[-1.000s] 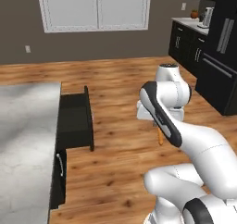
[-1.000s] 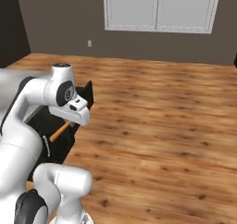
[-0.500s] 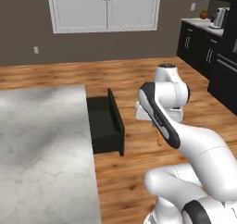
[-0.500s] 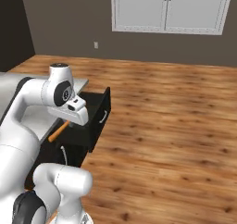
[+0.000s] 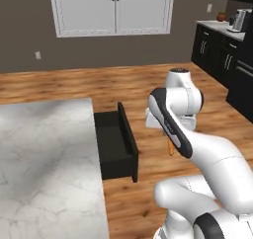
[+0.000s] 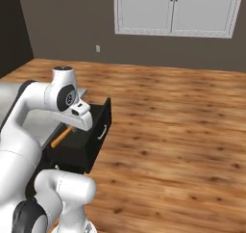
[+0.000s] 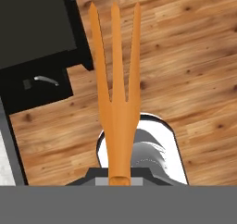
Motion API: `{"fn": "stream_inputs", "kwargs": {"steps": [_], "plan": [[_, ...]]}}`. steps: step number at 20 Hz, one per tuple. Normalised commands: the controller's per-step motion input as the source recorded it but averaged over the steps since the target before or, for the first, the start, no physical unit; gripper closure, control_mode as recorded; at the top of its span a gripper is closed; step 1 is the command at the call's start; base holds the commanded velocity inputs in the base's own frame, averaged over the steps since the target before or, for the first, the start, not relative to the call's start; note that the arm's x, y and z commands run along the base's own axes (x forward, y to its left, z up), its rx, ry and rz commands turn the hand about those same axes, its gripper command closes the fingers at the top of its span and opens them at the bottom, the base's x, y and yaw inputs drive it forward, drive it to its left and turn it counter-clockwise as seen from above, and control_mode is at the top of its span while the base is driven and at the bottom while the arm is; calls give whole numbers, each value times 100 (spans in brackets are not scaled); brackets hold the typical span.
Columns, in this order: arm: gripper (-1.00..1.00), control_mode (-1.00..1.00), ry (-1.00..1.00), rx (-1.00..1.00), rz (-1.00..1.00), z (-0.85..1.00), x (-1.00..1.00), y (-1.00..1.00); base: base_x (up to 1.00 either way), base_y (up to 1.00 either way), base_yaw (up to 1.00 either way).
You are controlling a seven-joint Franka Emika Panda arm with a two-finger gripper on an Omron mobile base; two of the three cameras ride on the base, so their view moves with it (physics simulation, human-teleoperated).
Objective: Organize the utensils by type. Pick up the wooden spoons from the counter and place them in the open cabinet. Then pick up the metallic utensils from the counter and place them in the open drawer.
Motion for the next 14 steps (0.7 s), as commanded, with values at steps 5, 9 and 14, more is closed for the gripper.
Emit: {"fn": "stream_inputs", "kwargs": {"steps": [5,9,14], "plan": [[100,100,0,0,0,0,0,0,25,39,0],[100,100,0,0,0,0,0,0,34,34,-2],[100,100,0,0,0,0,0,0,60,11,0]]}}
